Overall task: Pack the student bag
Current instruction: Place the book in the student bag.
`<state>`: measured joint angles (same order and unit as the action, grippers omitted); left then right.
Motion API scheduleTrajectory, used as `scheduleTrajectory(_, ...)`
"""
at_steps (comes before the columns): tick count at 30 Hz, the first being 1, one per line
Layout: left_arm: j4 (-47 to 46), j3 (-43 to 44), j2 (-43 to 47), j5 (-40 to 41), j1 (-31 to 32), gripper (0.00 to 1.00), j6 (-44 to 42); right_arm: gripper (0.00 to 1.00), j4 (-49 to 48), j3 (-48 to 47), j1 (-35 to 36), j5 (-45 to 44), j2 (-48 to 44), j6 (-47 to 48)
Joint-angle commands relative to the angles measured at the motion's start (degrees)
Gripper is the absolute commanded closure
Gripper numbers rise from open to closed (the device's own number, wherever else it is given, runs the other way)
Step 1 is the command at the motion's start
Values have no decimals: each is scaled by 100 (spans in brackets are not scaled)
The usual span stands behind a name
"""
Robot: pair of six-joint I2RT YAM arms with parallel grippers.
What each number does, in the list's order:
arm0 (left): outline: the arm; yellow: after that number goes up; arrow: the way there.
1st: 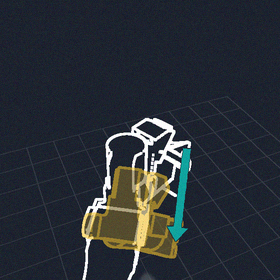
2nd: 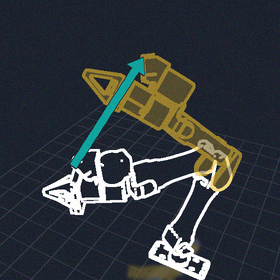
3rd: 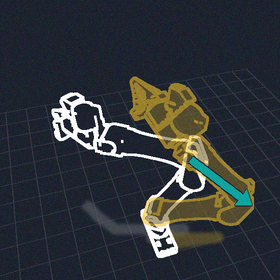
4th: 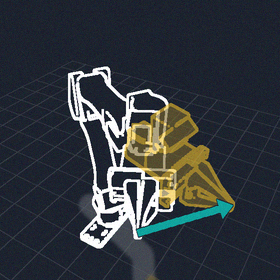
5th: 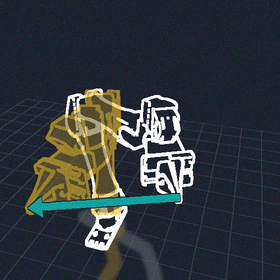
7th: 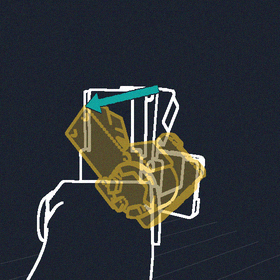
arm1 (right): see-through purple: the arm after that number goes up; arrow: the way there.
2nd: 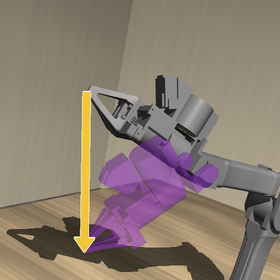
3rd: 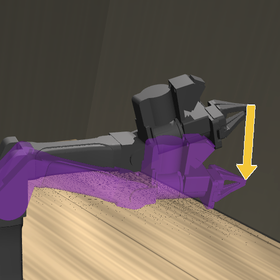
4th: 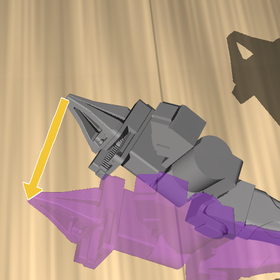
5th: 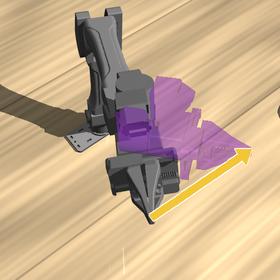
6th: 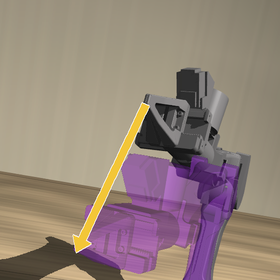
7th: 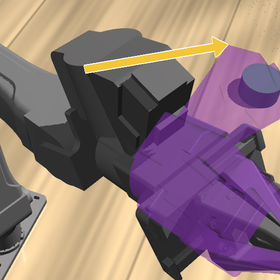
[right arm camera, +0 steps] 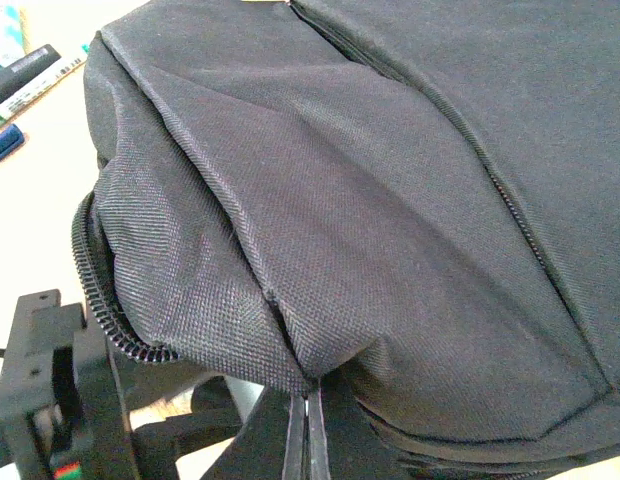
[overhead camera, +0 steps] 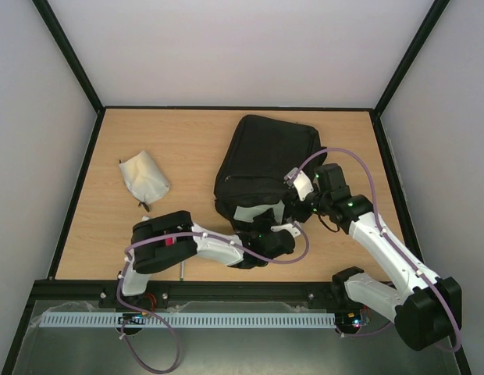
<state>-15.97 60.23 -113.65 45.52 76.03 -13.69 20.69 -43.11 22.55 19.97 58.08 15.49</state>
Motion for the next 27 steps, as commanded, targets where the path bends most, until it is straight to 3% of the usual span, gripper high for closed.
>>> scheduleTrajectory(1,-440,163,-111,407,-204,31,177,99,-136,-127,-49,83,-129,-131)
scheduleTrajectory(8,375,-387,895,269,109,26,972,99,-324,-124,-145,-400,-205,-374)
scheduleTrajectory(12,669,-817,1575,-51,310,1,1253,99,-355,-125,-154,-543,-149,-403)
scheduleTrajectory(17,1117,-1165,2181,-381,394,1,1902,99,-336,-156,-159,-566,-52,-384)
scheduleTrajectory(20,1523,-1426,2675,-282,504,4,2439,99,-329,-141,-162,-554,-75,-387)
scheduleTrajectory(22,1802,-1683,3091,67,493,9,3267,99,-329,-132,-162,-491,-92,-387)
scheduleTrajectory(25,1621,-2242,3893,-399,256,24,4482,99,-329,-156,-163,-438,-83,-386)
scheduleTrajectory(27,1316,-2556,4188,-937,-20,40,5003,99,-321,-163,-167,-425,-78,-383)
